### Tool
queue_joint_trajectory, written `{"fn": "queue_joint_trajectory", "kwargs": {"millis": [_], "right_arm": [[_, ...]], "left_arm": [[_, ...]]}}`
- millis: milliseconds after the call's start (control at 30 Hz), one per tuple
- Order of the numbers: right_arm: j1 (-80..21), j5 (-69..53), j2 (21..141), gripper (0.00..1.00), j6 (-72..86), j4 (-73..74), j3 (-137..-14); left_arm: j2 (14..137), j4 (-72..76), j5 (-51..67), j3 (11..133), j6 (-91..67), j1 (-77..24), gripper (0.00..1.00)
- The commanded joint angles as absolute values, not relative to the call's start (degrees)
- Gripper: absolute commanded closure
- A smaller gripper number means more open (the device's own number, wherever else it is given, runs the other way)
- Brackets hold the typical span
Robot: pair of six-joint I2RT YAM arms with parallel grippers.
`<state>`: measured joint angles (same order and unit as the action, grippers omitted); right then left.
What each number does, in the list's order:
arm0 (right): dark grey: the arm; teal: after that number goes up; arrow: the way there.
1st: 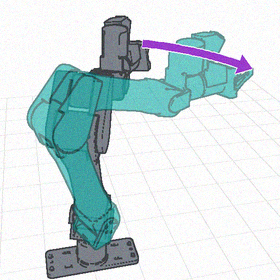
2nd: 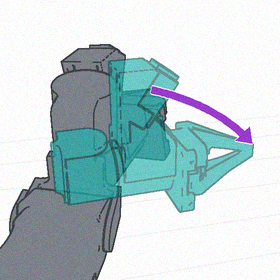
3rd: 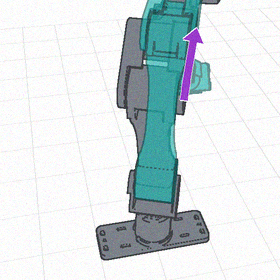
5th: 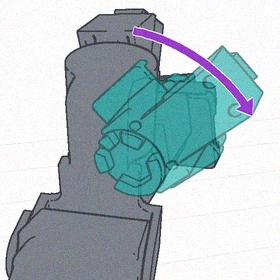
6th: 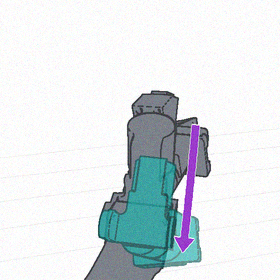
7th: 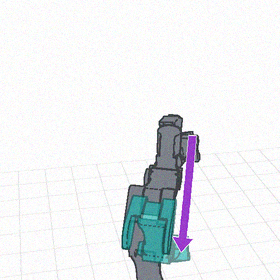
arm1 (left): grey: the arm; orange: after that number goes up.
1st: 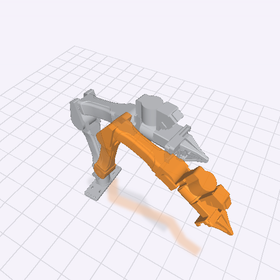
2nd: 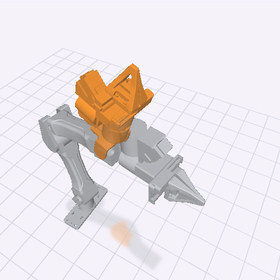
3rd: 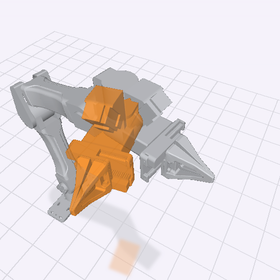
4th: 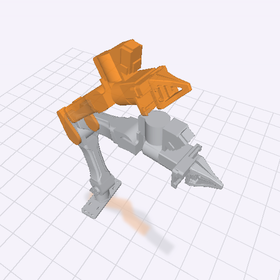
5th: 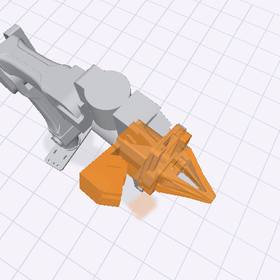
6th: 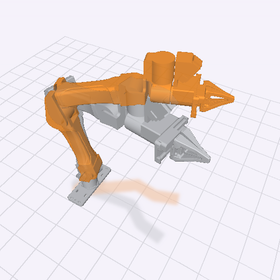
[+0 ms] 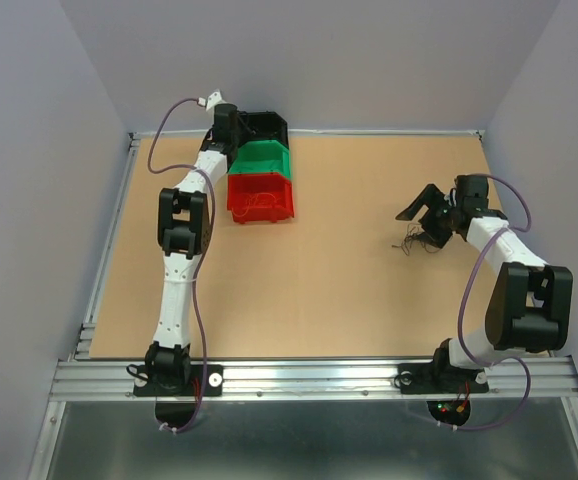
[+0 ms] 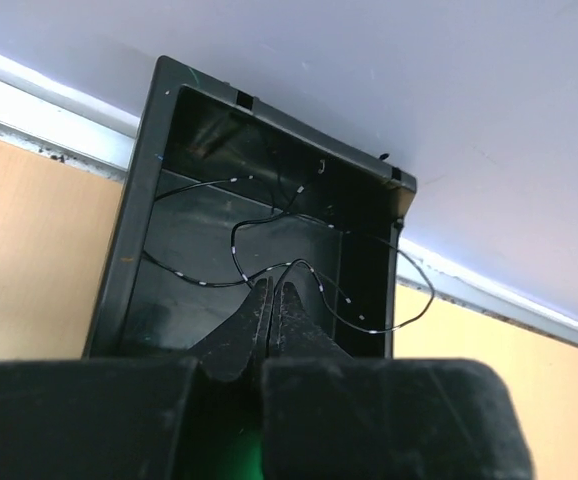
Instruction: Untangle the cables
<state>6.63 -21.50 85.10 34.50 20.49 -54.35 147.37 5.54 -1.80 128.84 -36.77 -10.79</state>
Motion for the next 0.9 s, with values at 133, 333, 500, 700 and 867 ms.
{"fn": "queue_joint_trajectory", "kwargs": {"millis": [133,333,500,700,867], "right_arm": [[6.15,-22.32,83.06,0.12,34.80,18.46,-53.00],[6.15,-22.50,82.00,0.12,34.89,18.46,-52.30],[6.15,-22.50,80.60,0.12,35.07,18.37,-51.33],[6.15,-22.94,79.54,0.12,35.16,18.54,-50.63],[6.15,-23.12,78.58,0.12,35.07,18.54,-50.36]], "left_arm": [[142.74,-3.06,-4.57,130.17,-29.89,-11.25,0.83],[140.28,-4.83,-4.57,127.71,-28.48,-11.25,0.57],[139.48,-7.64,-5.79,129.10,-24.80,-11.51,0.55],[140.27,-12.83,-6.68,130.43,-21.19,-12.21,0.55],[139.49,-15.29,-6.86,128.07,-16.18,-13.18,0.55]]}}
